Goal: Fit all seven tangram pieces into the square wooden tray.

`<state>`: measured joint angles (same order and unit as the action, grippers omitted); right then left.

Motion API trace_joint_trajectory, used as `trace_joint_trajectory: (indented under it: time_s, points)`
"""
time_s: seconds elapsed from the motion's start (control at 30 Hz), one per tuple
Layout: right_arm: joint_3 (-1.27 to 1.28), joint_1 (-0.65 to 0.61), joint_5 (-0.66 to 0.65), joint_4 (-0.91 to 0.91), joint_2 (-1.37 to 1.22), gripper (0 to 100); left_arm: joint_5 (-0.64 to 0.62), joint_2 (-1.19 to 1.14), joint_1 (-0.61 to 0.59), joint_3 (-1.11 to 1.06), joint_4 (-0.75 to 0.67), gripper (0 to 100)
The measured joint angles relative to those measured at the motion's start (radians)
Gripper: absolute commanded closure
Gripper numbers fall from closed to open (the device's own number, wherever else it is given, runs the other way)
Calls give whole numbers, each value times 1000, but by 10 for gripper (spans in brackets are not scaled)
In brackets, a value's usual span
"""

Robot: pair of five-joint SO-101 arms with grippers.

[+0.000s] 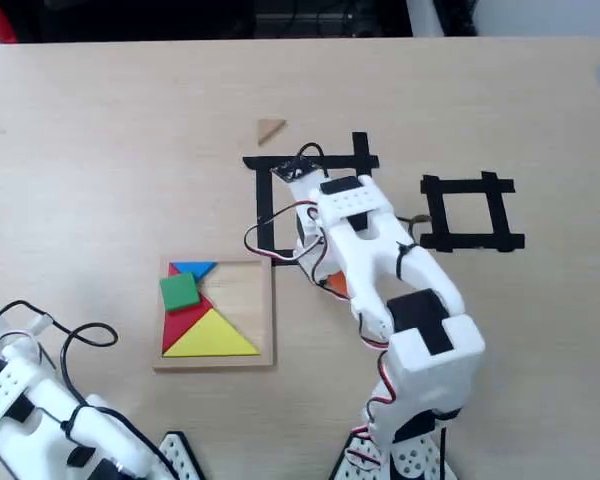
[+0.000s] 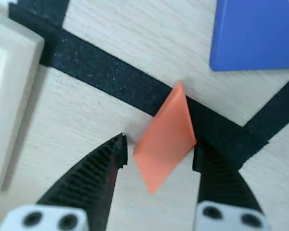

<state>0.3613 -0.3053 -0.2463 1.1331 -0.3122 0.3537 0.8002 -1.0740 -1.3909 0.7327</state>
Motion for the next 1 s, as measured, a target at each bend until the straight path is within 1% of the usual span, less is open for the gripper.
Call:
trace_joint_trajectory:
  time_s: [0.07,0.13,0.27,0.3,0.4,0.5,0.57,0.7,0.73,0.83,1.0]
  points:
    - [-17,-9,0,2,-15,781,0,0,0,0,0,970]
    - [-21,-31,-17,2,-23,811,0,0,0,0,0,970]
    - [-41,-75,-58,-2,-23,956,0,0,8,0,0,970]
    - [-51,-83,-66,-2,-23,976,0,0,21,0,0,970]
    - [-74,-91,-77,-5,-23,967,0,0,64,9,0,970]
    - [-86,-109,-83,0,-32,982,-14,0,98,12,0,970]
    - [-87,-118,-86,8,-32,982,-26,0,104,12,0,970]
    - [-81,-132,-87,12,-32,922,-35,0,109,12,0,970]
    - [-81,-135,-87,14,-32,925,-35,0,109,12,0,970]
    - [-75,-143,-87,17,-32,992,-35,0,109,12,0,970]
    - [-75,-143,-87,18,-32,987,-35,0,109,12,0,970]
